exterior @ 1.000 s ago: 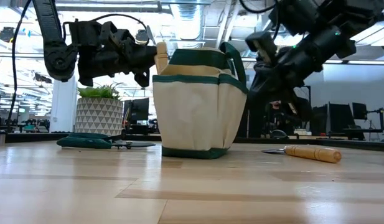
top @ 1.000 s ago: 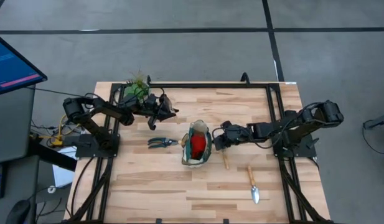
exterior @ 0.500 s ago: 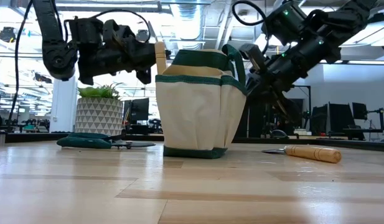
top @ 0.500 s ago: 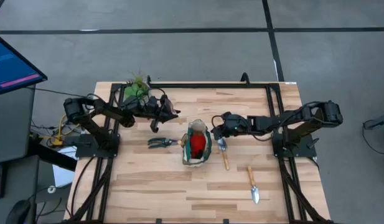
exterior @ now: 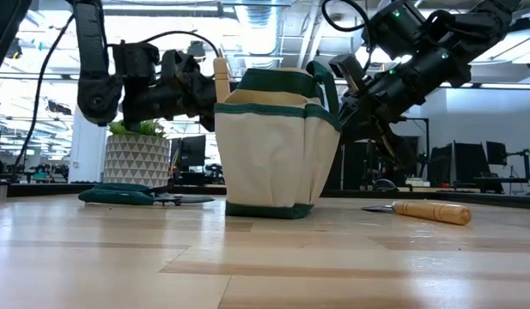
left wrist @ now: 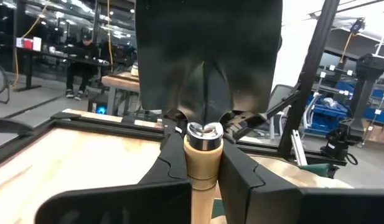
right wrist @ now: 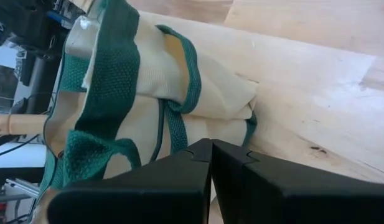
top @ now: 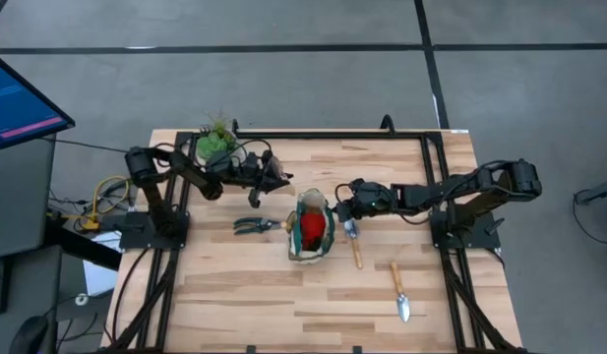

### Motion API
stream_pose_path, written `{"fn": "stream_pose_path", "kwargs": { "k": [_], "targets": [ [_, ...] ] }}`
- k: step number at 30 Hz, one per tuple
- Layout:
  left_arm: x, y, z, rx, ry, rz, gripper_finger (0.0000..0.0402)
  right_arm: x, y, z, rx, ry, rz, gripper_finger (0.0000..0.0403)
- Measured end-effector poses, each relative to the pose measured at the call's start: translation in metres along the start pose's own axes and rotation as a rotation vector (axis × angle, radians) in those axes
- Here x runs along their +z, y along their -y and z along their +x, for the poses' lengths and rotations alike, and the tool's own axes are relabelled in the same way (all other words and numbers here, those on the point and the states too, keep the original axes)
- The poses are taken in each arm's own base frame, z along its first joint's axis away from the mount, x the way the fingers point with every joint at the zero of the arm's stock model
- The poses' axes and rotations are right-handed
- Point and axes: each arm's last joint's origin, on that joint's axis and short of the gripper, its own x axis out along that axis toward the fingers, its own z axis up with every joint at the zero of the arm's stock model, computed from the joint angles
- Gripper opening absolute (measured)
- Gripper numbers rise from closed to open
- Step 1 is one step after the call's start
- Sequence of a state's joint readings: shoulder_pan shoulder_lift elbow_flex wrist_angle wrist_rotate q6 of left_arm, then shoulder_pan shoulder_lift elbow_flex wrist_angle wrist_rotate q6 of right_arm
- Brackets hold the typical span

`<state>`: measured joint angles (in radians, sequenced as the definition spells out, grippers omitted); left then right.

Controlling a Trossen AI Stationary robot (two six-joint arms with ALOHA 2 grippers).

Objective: Pick & Place Garden tools in Gardening bag
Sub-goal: Put the trowel into the gardening bag

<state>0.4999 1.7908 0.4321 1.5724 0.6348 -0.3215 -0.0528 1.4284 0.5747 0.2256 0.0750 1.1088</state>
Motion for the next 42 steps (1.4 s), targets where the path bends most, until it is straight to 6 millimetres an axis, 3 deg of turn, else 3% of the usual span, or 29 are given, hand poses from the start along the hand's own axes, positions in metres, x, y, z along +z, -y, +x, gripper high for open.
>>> {"fn": "stream_pose_path", "kwargs": {
  "k": [11,22,42],
  "targets": [
    [0.001,0.018,0.015,-0.077,0.012,0.008,0.0017,0.003,0.002,0.0,-0.013,0.006,0.002,0.0],
    [-0.015,0.012,0.014,-0.014,-0.025,-0.021,0.0017,0.005,0.004,0.0,-0.016,0.013,0.006,0.0],
    [-0.005,0.016,0.024,-0.046,0.013,-0.01,0.0017,0.005,0.003,0.0,-0.014,0.014,0.006,0.0]
  ]
}}
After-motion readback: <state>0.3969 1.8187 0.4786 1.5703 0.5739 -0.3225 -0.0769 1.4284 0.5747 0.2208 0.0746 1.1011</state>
